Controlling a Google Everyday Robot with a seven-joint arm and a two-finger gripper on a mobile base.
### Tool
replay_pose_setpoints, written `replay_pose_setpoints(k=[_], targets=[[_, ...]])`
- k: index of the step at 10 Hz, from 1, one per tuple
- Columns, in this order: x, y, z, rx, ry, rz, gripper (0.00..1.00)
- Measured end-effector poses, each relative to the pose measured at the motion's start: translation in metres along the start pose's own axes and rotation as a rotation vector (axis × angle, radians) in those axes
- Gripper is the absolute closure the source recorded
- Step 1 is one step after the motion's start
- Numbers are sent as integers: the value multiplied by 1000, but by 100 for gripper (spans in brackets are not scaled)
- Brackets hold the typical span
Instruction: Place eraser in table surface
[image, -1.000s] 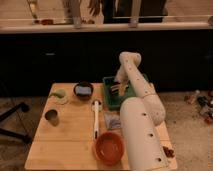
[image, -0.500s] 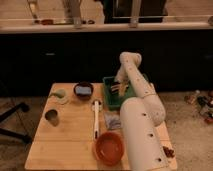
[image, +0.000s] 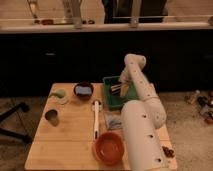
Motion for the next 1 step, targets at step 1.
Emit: replay_pose_setpoints(k=[1], targets=[[-2, 1, 4, 0, -5, 7, 20]])
